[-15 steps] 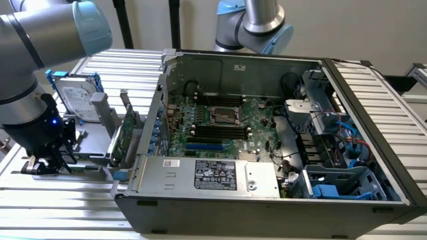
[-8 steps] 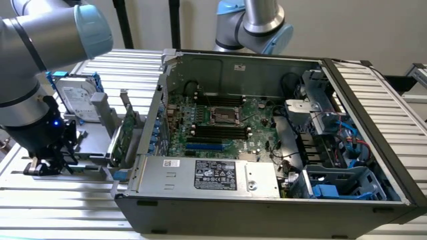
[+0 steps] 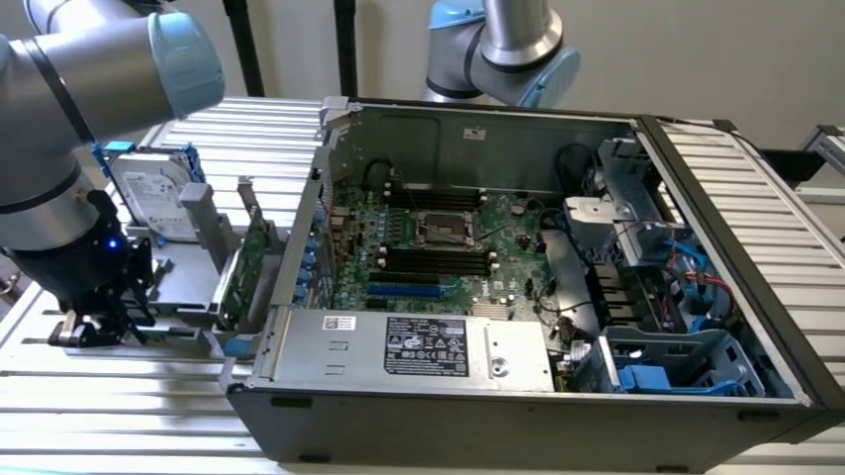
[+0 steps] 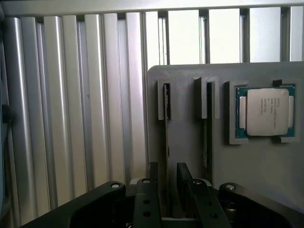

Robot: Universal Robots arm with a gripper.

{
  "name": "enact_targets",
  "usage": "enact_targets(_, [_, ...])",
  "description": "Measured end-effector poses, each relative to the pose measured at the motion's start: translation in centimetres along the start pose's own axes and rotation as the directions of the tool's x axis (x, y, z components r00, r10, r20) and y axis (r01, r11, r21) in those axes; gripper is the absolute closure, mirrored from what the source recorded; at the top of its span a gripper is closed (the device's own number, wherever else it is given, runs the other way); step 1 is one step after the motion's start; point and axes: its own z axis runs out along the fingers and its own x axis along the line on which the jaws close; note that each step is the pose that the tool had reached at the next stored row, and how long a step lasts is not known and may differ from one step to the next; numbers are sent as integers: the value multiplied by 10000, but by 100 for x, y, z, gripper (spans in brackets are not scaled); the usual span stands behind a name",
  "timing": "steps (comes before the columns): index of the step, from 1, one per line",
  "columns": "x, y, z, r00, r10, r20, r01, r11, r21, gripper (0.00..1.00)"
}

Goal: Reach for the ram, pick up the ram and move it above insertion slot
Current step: 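Pick up the ram and move it above insertion slot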

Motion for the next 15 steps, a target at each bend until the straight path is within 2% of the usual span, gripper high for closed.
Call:
enact_targets(8, [-9, 3, 32, 10000, -1, 0, 1, 10000, 0, 69])
enact_targets(9, [-10, 3, 36, 10000, 0, 0, 0, 10000, 0, 72])
enact_targets(11, [-10, 3, 43, 10000, -1, -2, 1, 10000, -1, 84])
enact_targets(15, [-10, 3, 46, 10000, 0, -3, 0, 10000, -3, 87])
